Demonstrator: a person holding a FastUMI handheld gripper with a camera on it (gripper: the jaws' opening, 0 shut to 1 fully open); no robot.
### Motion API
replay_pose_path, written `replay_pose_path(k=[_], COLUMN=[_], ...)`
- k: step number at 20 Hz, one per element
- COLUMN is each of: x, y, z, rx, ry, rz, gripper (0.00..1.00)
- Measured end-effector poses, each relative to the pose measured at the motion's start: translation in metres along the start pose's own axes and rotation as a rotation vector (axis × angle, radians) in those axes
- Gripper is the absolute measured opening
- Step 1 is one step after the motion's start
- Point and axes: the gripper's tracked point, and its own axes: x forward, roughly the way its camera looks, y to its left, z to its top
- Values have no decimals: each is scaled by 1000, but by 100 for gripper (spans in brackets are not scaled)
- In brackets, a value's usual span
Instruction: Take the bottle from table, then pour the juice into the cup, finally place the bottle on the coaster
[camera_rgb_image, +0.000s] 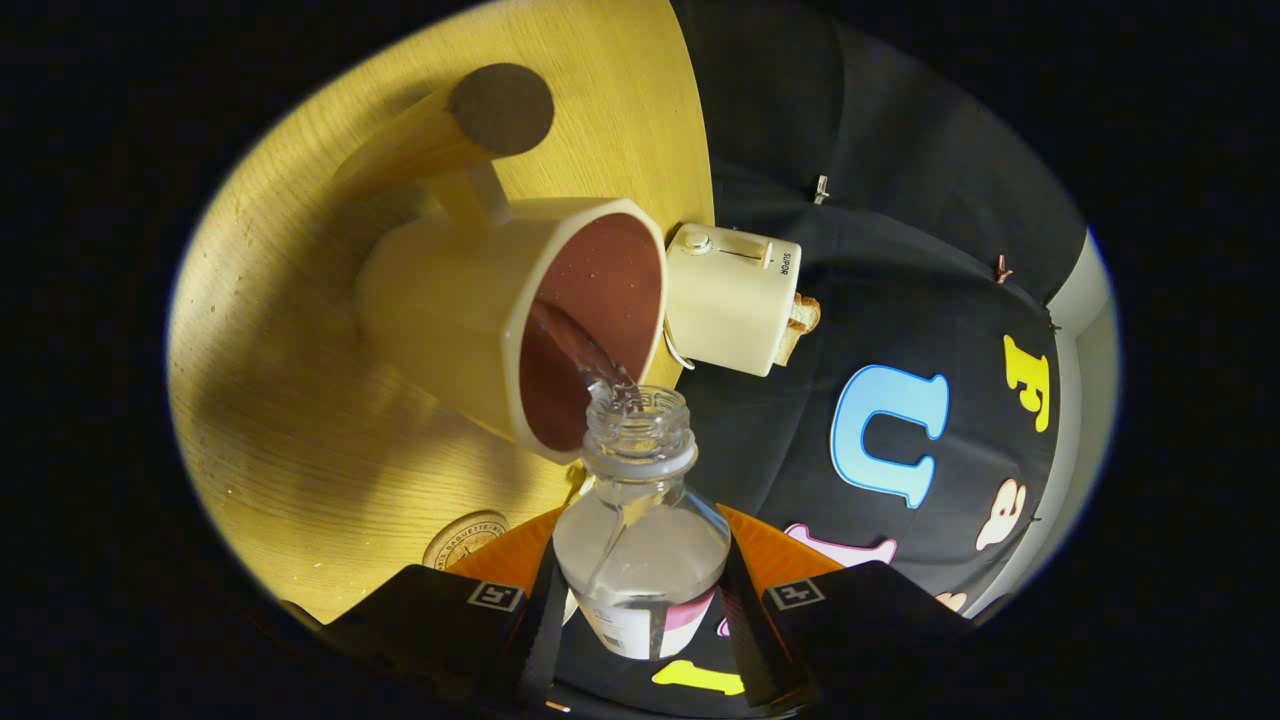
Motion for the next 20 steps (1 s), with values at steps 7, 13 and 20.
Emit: replay_pose_path(k=[7, 13, 20], x=[5, 8, 11], y=[-6, -11, -16], z=[-4, -2, -2], rx=[-40, -85, -126], ry=[1, -10, -18], rz=[-15, -27, -36], gripper=[73, 73, 73])
